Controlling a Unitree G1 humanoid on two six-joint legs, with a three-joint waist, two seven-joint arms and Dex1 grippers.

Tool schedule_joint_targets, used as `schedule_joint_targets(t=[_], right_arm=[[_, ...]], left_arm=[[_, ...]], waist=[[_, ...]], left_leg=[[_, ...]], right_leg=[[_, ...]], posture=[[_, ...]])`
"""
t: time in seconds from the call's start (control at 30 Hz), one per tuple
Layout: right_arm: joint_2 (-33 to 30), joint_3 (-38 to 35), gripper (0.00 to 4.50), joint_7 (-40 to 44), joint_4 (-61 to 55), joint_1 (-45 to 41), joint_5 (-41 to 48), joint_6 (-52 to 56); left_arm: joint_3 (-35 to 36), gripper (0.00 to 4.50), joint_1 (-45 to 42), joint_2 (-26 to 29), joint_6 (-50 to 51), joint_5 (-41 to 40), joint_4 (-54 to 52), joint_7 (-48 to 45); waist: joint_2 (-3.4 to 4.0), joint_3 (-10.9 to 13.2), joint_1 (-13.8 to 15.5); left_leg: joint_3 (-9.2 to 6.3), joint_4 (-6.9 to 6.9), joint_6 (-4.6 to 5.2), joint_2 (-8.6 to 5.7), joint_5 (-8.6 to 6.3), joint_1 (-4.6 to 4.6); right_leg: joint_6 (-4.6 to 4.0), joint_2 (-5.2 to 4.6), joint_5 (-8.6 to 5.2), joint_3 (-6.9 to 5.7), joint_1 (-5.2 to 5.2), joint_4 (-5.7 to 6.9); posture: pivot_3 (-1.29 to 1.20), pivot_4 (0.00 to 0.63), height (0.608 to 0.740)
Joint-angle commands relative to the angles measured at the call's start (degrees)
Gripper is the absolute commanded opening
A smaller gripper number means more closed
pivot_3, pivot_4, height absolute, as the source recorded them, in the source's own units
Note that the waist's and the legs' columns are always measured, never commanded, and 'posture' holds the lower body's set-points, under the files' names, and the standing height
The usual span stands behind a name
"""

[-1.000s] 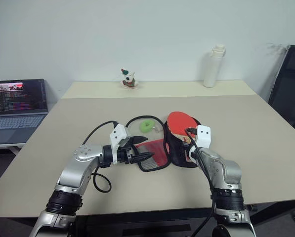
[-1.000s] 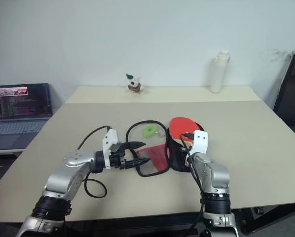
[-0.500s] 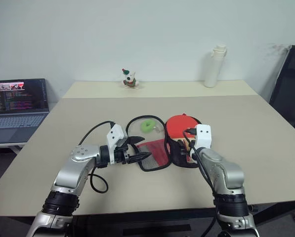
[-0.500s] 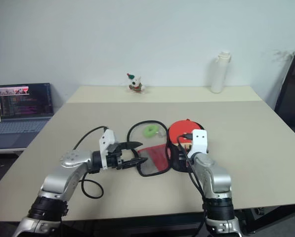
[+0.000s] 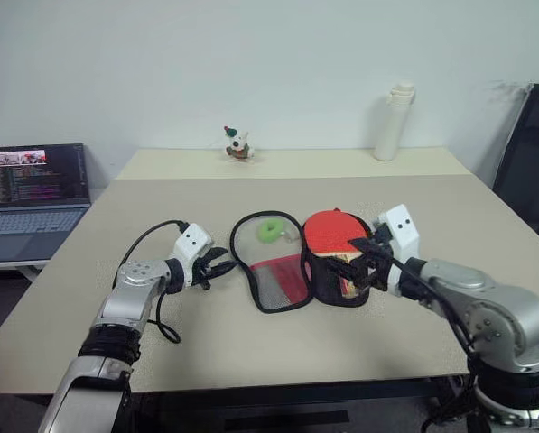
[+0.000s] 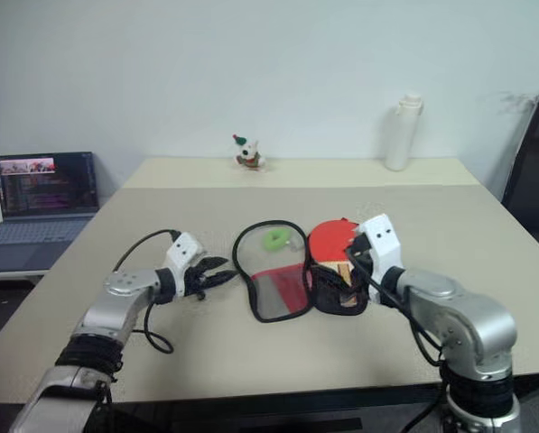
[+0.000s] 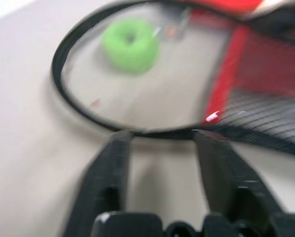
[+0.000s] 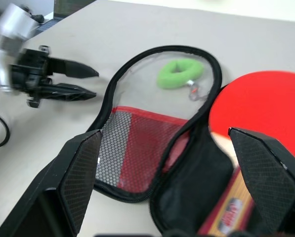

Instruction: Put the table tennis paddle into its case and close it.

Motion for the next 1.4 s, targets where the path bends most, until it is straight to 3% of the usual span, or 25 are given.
schedule_joint_targets(t=[0.03, 0.1, 0.3, 0.5, 0.93, 1.13, 1.4], right_arm=[[-2.0, -2.3, 4.50, 0.9, -0.6, -1.8, 1.6, -0.5], [-2.8, -2.6, 4.50, 1.8, -1.4, -1.6, 2.8, -0.4], [-5.9, -2.4, 4.50, 4.0, -3.5, 0.5, 6.1, -0.7], [-9.2, -2.9, 4.50, 5.5, -3.2, 2.1, 7.5, -1.7], [-26.7, -13.3, 4.50, 19.2, 0.4, 4.9, 16.2, -5.2], [-33.1, -18.0, 4.50, 20.4, 4.1, 6.8, 15.2, -7.3], [-33.6, -19.4, 4.50, 18.0, 3.3, 8.5, 15.7, -7.8]], left_arm=[[-1.3, 0.63, -3.7, -0.3, -3.5, 2.5, 5.2, -0.7], [-2.3, 0.04, -5.2, -0.4, -5.1, 4.0, 8.3, -1.1], [-3.0, 0.04, -9.1, -2.8, -9.4, 6.5, 16.8, 1.1], [-2.1, 0.04, -11.0, -8.5, -10.4, 5.5, 20.0, 1.0], [0.0, 0.04, -20.1, -12.8, -8.7, 2.4, 17.2, -4.9], [-1.7, 0.04, -31.2, -22.1, -12.7, 4.9, 25.1, -1.3], [-2.4, 0.04, -37.9, -30.5, -17.0, 9.4, 35.5, 10.3]], waist=[[-0.01, 0.0, 0.0], [-0.01, 0.0, 0.0], [-0.02, 0.0, 0.0], [-0.05, 0.0, 0.9], [-0.15, 0.0, 1.5], [-0.23, 0.1, 2.1], [-0.24, 0.1, 0.9]], left_leg=[[0.00, 0.00, 0.00, 0.00, 0.00, 0.00], [0.01, -0.01, 0.00, 0.00, 0.00, -0.01], [0.00, 0.01, 0.01, 0.00, -0.01, -0.03], [-0.01, 0.05, 0.01, -0.06, -0.01, -0.02], [0.01, 0.06, 0.02, -0.06, -0.01, -0.08], [0.03, 0.14, 0.02, -0.14, -0.01, -0.27], [0.04, 0.10, 0.17, -0.12, -0.10, -0.23]], right_leg=[[0.00, 0.00, 0.00, 0.00, 0.00, -0.01], [0.00, 0.00, 0.00, 0.00, 0.00, -0.02], [0.00, -0.01, 0.00, 0.00, 0.01, 0.00], [0.01, -0.06, 0.00, -0.05, 0.06, -0.01], [0.03, -0.03, 0.00, -0.04, 0.05, -0.08], [0.05, -0.06, 0.01, -0.15, 0.04, -0.17], [0.12, 0.02, -0.03, 0.06, -0.06, -0.11]], posture=[[0.00, 0.150, 0.740], [0.00, 0.150, 0.740], [0.00, 0.150, 0.740], [0.00, 0.150, 0.740], [0.00, 0.150, 0.740], [0.00, 0.150, 0.740], [0.00, 0.150, 0.740]])
